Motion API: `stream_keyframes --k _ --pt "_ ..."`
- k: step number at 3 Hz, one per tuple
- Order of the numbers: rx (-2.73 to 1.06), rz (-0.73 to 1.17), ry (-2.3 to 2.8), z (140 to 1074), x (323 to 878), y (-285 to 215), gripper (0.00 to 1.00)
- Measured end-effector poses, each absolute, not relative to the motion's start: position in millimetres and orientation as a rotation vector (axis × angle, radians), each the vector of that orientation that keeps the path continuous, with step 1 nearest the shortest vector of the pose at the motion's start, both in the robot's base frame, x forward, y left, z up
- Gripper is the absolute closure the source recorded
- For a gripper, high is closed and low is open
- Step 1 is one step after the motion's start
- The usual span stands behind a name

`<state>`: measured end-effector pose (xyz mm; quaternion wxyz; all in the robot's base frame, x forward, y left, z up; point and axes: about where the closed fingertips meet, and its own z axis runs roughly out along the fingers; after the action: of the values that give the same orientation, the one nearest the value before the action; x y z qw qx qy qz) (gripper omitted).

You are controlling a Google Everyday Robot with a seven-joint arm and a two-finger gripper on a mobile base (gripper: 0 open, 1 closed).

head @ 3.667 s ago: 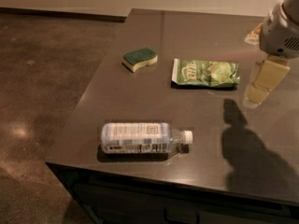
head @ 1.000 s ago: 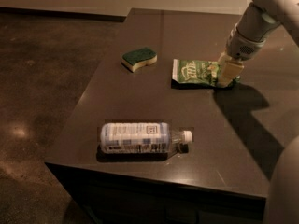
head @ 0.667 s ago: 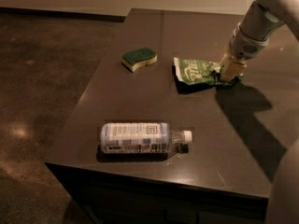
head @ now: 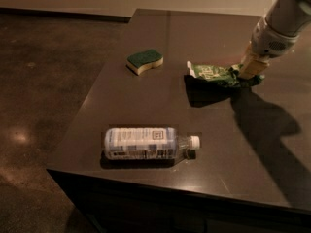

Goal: Move green jalapeno chip bag near blue plastic bottle

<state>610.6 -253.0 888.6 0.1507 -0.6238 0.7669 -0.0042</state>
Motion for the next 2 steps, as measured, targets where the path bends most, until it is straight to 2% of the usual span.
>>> stream_keyframes --k 2 --pt "-1.761 0.091 2.148 914 539 -229 1.00"
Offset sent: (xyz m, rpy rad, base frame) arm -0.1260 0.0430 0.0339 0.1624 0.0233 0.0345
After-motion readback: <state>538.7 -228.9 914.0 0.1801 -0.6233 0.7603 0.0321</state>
